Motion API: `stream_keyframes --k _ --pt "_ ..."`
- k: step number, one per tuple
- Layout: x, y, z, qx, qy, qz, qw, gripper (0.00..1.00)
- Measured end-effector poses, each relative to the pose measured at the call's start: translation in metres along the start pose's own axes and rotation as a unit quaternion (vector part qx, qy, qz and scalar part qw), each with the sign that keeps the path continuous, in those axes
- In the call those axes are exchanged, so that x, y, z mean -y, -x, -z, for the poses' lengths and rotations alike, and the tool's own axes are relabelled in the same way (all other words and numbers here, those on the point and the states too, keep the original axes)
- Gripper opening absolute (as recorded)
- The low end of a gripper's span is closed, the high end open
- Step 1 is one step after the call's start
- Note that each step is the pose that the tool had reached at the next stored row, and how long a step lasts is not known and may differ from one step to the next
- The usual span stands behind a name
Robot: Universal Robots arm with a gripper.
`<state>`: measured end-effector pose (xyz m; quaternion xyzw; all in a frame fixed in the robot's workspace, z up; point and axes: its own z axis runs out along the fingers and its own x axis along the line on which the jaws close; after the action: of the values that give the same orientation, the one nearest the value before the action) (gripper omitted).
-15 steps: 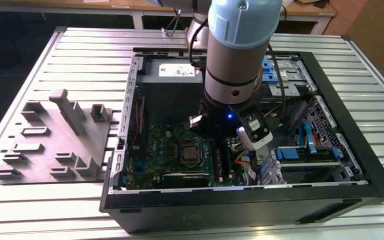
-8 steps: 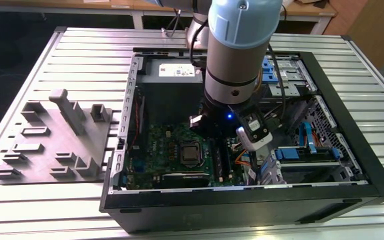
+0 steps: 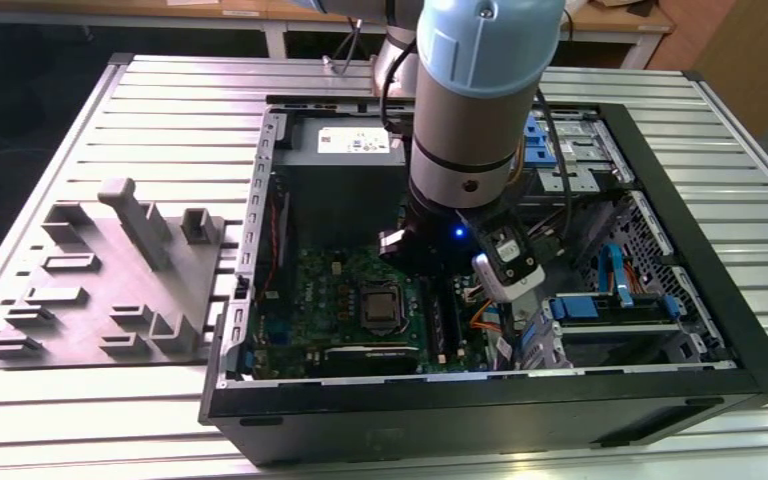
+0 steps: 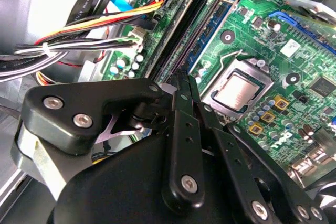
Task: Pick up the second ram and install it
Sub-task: 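Insert the second ram into the second slot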
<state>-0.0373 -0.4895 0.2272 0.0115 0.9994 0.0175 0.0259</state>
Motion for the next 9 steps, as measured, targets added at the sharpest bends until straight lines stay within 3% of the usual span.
stream_keyframes --k 9 --pt "-0.0009 -0.0001 -0.0003 0.0000 -0.0012 0.000 1.0000 0.11"
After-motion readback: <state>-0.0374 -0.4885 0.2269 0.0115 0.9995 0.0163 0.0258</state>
